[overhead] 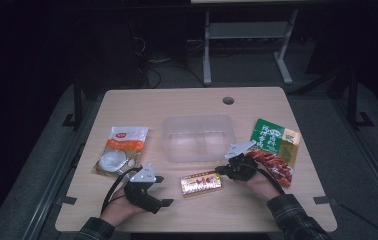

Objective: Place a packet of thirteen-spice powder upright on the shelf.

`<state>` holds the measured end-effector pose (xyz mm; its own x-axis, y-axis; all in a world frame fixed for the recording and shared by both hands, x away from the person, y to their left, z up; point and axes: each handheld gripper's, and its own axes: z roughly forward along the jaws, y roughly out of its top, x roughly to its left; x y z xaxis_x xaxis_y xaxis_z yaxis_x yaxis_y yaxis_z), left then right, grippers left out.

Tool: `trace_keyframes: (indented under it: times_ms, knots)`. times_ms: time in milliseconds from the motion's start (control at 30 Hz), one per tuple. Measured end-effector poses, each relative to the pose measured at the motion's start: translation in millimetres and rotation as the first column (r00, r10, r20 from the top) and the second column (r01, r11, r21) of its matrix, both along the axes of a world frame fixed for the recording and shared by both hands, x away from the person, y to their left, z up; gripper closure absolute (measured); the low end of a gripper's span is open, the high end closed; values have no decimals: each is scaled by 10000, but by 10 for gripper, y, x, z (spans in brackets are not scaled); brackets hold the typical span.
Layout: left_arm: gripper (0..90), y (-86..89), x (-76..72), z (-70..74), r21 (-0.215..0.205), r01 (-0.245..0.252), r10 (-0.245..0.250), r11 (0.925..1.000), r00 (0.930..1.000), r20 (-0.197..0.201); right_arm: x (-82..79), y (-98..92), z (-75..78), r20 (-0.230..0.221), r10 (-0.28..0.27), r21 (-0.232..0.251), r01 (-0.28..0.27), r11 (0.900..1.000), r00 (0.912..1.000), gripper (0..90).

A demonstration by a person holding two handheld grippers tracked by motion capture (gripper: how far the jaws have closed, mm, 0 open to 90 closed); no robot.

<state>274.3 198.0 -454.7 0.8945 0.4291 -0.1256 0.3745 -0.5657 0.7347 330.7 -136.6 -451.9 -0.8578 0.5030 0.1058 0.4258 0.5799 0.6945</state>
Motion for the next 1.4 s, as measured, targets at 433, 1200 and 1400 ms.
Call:
trace_keyframes:
  times_ms: [433, 1200, 1400]
  knots:
    - [132, -55, 47, 25, 90, 152, -153, 9998, 9998, 122, -59, -225, 147, 283, -611, 697, 590, 9958, 9977, 666]
    - [118, -349, 169, 171, -146, 610, -603, 9980, 9973, 425, -685, -931, 47, 273, -1608, 783, 1583, 9843, 9866, 237]
    - [113, -461, 238, 149, 256, 958, -967, 9951, 9947, 360, -713, -915, 28, 256, -1481, 636, 1463, 9872, 9886, 224]
